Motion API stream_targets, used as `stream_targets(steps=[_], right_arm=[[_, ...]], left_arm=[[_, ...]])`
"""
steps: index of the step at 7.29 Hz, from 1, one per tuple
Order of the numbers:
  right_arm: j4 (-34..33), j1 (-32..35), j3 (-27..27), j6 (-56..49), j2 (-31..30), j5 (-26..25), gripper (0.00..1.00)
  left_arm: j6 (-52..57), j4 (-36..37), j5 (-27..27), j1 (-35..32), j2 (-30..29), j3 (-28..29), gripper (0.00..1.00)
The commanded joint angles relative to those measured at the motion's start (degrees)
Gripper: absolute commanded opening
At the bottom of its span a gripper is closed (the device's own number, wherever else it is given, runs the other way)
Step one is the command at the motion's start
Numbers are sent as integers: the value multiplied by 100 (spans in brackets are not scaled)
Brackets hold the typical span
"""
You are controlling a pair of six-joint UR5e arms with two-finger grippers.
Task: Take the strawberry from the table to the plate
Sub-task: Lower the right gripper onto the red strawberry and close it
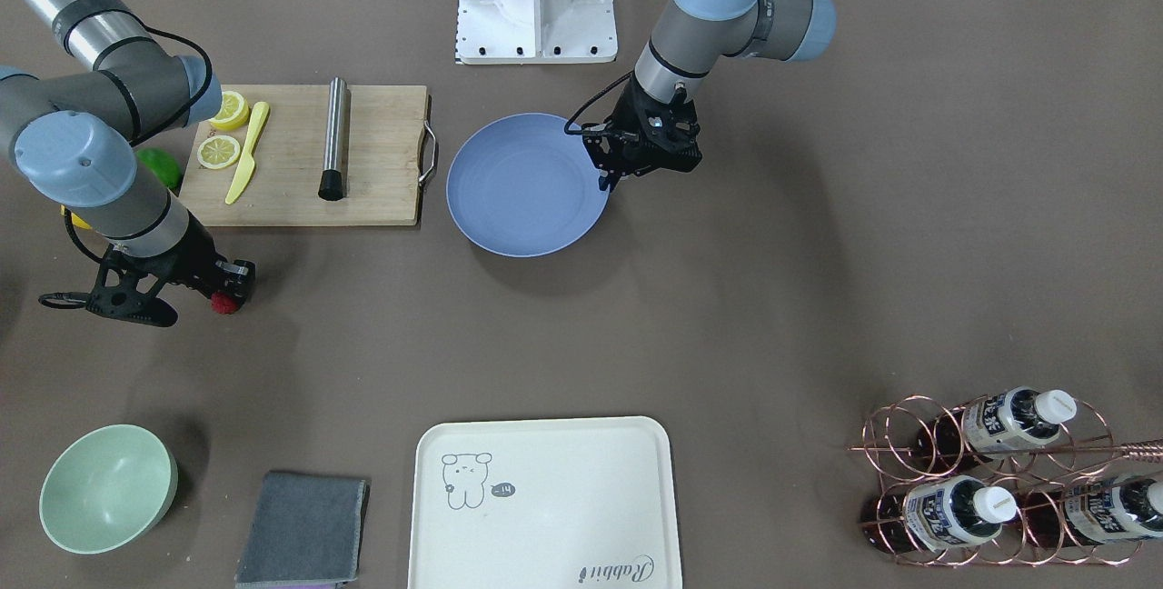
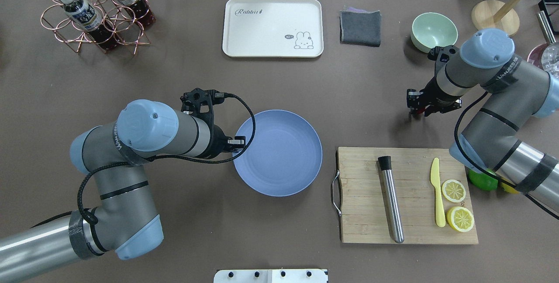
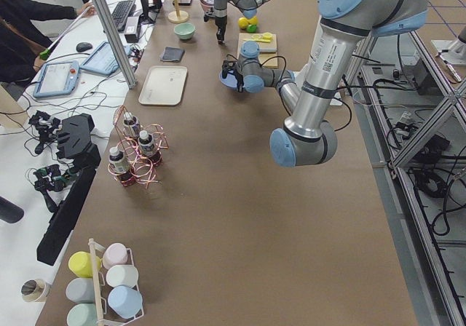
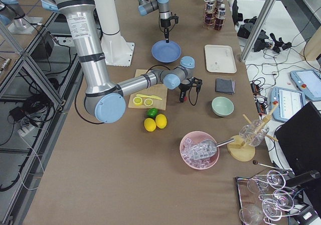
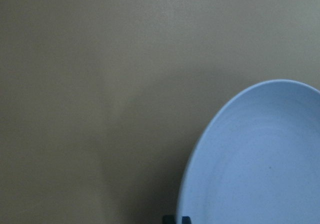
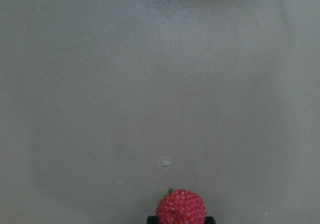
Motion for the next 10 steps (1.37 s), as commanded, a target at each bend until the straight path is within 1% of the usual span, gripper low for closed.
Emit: stream_targets(steps=[1,2,3,4,5,6,7,8,9,10], right_arm=[[0,8,59,38,15,14,0],[-26,86,163,38,15,66,0],[-96,200,347,38,15,128,0],[-96,280,480,47,15,276,0],[-270,289,681,56,76,269,0],[-847,281,831,64,434,234,0],[-1427,176,1094,178,750,208,0],[-1606,-147,1409,701,902,-1,0],[-1626,-585,1526,1158,1086,-343,0],[-1835,-1103,1527,1572,1427,-720,0]], left_arm=[[9,-119,42,-46,254,-208,98],[18,-120,25,-107,308,-331,98],[53,-120,-2,-203,317,-333,98],[97,-120,-11,-352,387,-402,98],[410,-94,7,-493,440,-386,98],[1144,-85,-11,-686,614,-394,98],[2161,-103,-37,-949,720,-394,98],[3137,-155,-2,-1082,922,-446,98],[3434,-147,-37,-1396,985,-447,98],[3446,-173,-54,-1669,1264,-473,98]])
